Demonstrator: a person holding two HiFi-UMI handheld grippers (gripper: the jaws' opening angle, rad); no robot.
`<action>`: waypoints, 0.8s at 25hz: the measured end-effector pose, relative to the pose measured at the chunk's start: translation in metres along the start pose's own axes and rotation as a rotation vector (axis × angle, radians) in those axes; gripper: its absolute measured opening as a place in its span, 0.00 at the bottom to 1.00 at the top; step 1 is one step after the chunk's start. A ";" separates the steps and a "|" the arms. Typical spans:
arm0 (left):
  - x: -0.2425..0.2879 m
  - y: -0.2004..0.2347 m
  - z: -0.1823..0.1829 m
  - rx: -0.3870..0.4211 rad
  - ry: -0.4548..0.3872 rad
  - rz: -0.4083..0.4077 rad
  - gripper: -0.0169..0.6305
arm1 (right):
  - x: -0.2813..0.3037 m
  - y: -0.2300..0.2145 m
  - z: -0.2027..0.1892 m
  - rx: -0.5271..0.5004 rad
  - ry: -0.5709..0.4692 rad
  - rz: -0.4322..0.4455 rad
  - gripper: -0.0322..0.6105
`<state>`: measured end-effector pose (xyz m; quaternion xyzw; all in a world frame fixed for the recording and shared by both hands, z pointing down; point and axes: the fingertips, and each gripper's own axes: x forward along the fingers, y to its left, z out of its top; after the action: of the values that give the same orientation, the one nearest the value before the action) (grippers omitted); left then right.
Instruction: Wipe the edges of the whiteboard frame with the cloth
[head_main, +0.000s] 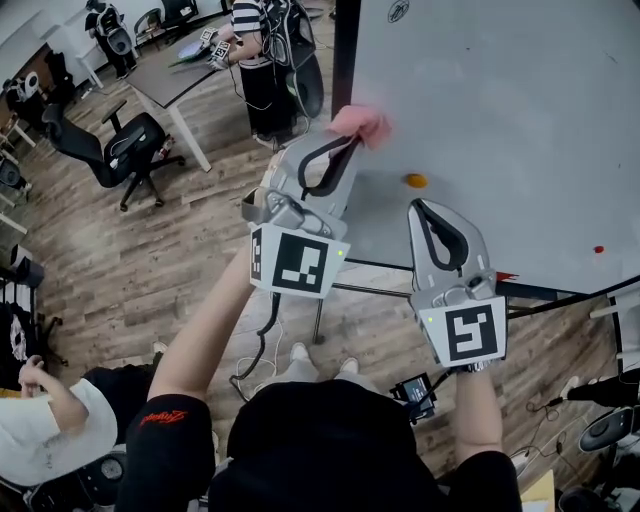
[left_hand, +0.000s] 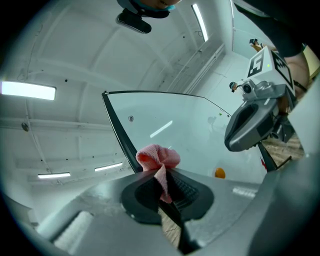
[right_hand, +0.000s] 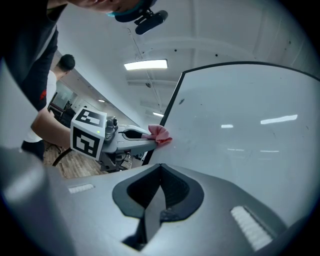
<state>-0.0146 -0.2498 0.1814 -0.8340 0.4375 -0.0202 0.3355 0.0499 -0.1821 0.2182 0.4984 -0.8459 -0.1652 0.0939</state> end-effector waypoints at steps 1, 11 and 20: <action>0.001 0.000 -0.001 -0.001 0.002 -0.001 0.05 | 0.000 -0.001 -0.001 0.002 0.004 0.000 0.05; 0.002 -0.013 -0.020 -0.014 0.024 -0.015 0.05 | 0.006 -0.006 -0.018 0.021 0.020 -0.002 0.05; -0.003 -0.023 -0.030 -0.034 0.036 -0.023 0.05 | 0.011 -0.002 -0.033 0.035 0.039 0.002 0.05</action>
<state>-0.0094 -0.2550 0.2186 -0.8441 0.4341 -0.0318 0.3132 0.0570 -0.1986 0.2475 0.5022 -0.8472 -0.1406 0.1016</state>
